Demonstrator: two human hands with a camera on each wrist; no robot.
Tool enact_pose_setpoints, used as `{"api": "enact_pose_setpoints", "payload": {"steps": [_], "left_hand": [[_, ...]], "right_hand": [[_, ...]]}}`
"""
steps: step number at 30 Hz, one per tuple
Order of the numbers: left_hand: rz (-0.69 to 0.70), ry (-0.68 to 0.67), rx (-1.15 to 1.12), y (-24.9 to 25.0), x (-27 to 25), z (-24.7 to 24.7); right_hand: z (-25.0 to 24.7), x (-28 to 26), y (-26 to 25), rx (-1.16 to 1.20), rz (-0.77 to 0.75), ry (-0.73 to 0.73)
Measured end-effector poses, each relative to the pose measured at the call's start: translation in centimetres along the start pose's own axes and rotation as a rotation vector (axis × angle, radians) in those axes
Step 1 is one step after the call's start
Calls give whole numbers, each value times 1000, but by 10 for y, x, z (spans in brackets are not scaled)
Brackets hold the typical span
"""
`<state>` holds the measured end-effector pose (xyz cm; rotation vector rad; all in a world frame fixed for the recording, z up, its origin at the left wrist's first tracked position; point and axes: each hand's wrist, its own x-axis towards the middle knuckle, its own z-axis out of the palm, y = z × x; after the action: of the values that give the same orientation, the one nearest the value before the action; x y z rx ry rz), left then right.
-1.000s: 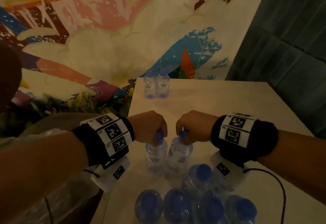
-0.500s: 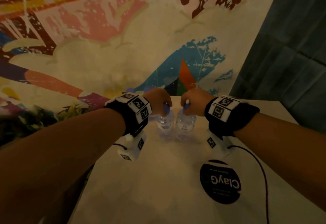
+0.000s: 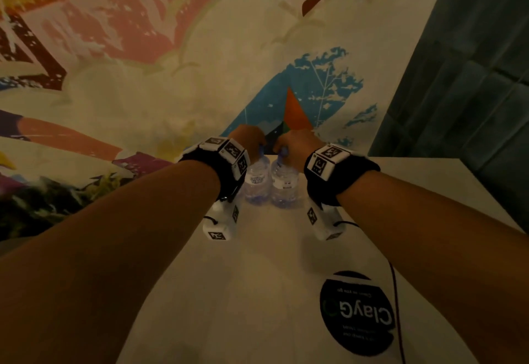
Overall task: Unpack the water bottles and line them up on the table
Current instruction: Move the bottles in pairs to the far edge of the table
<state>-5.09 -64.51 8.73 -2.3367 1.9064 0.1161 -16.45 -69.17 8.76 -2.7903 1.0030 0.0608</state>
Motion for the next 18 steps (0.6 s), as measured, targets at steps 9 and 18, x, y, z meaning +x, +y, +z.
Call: {"api": "enact_pose_setpoints", "payload": {"steps": [9, 18], "left_hand": [[50, 110, -264, 1, -65, -19], [402, -152, -329, 6, -219, -24]], "right_hand": [[-21, -65, -14, 109, -14, 1], [-24, -230, -68, 120, -122, -375]]}}
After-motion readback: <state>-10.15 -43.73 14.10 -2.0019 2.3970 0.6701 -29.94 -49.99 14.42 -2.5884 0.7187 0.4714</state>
